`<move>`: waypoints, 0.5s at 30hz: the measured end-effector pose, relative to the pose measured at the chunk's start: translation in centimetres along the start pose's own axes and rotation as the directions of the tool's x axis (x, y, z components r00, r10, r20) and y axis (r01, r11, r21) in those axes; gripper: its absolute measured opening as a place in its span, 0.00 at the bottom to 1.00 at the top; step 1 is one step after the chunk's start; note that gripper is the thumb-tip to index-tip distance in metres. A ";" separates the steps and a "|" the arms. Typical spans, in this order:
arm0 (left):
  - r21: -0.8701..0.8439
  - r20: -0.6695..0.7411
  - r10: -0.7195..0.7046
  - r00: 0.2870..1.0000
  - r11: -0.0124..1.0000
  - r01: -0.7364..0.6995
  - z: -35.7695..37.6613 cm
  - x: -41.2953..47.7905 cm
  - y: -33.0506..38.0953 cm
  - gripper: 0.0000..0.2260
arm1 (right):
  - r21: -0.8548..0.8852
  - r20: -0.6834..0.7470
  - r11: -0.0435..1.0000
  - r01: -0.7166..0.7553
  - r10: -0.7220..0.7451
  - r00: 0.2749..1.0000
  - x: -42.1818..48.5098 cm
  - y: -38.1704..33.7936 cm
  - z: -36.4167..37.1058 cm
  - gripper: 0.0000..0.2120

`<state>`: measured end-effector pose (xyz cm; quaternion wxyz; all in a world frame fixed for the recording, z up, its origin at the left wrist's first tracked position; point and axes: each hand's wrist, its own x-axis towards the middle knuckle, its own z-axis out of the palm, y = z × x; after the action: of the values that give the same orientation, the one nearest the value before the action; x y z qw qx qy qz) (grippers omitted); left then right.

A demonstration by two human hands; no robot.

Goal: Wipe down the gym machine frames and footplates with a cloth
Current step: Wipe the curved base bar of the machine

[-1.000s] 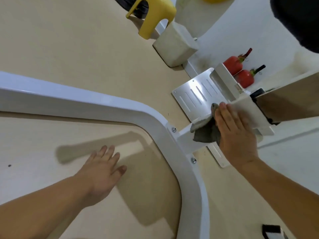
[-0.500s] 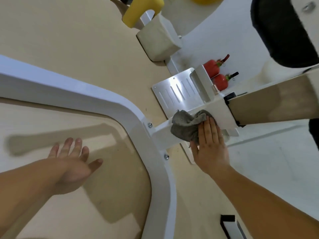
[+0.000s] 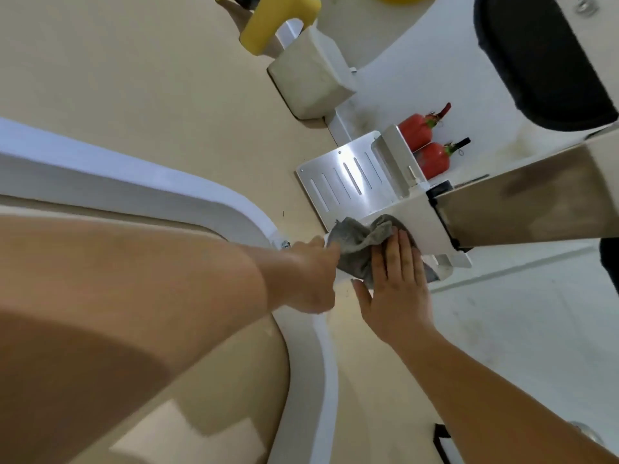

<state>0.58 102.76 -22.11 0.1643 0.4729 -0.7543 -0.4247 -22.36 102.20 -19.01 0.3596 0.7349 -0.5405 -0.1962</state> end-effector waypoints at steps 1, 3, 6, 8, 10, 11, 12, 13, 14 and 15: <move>0.020 -0.040 -0.008 0.999 1.000 0.009 -1.0 1.1 0.5 0.32 | 0.027 0.018 1.000 0.008 -0.009 1.000 -0.1 -0.4 0.3 0.39; 0.051 -0.152 -0.076 0.985 0.995 0.085 -1.4 2.8 0.4 0.30 | 0.038 0.043 0.996 0.084 -0.086 0.995 -0.3 -1.1 0.7 0.40; -0.150 -0.179 -0.192 0.965 0.975 0.166 2.1 2.7 -0.1 0.32 | 0.002 0.070 0.992 0.124 -0.124 0.990 -0.7 -1.0 1.0 0.40; -0.305 -0.141 -0.229 0.963 0.935 0.178 5.2 1.6 -0.2 0.31 | -0.005 0.012 1.000 0.015 -0.015 1.000 -0.6 -0.8 0.6 0.39; -0.325 -0.105 -0.195 0.975 0.934 0.152 6.5 2.0 -0.4 0.32 | 0.020 -0.025 0.993 -0.115 0.115 0.993 0.1 -1.2 0.4 0.39; -0.315 -0.105 -0.182 0.978 0.939 0.141 6.3 2.9 -0.5 0.31 | 0.046 -0.028 0.988 -0.149 0.150 0.988 0.5 -1.6 0.4 0.39; -0.318 -0.123 -0.183 0.975 0.938 0.135 5.5 3.8 -0.5 0.30 | 0.073 -0.023 0.986 -0.148 0.150 0.988 0.6 -2.3 0.7 0.39; -0.340 -0.155 -0.194 0.969 0.931 0.132 4.6 4.6 -0.4 0.28 | 0.098 -0.005 0.991 -0.096 0.097 0.995 0.4 -3.1 1.3 0.38; -0.363 -0.195 -0.214 0.957 0.923 0.132 3.7 5.3 -0.3 0.26 | 0.116 0.023 0.993 0.009 -0.012 1.000 -0.2 -4.0 2.1 0.38; -0.366 -0.228 -0.225 0.947 0.921 0.131 3.0 5.8 -0.4 0.26 | 0.126 0.053 0.982 0.138 -0.145 0.988 -1.1 -4.5 2.9 0.38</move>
<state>-4.03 99.19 -25.09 0.3050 0.5565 -0.5921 -0.4967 -21.78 103.01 -24.37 0.2820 0.7857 -0.5088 -0.2107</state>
